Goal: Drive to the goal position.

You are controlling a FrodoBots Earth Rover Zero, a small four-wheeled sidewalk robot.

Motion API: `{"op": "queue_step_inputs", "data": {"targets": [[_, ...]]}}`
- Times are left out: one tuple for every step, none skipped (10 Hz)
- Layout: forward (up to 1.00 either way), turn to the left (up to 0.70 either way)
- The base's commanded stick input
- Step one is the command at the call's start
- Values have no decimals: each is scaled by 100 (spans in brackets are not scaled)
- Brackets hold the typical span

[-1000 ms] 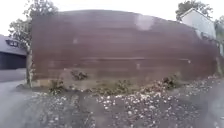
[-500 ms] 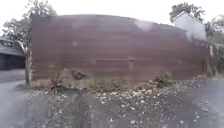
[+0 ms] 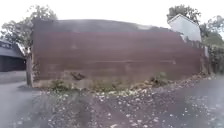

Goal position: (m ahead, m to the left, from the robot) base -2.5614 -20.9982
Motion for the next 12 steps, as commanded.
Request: {"op": "queue_step_inputs", "data": {"targets": [[35,-89],[35,-89],[35,-89],[35,-89],[35,-89],[35,-89],[35,-87],[35,-87],[35,-87],[35,-87],[35,-87],[35,-87]]}}
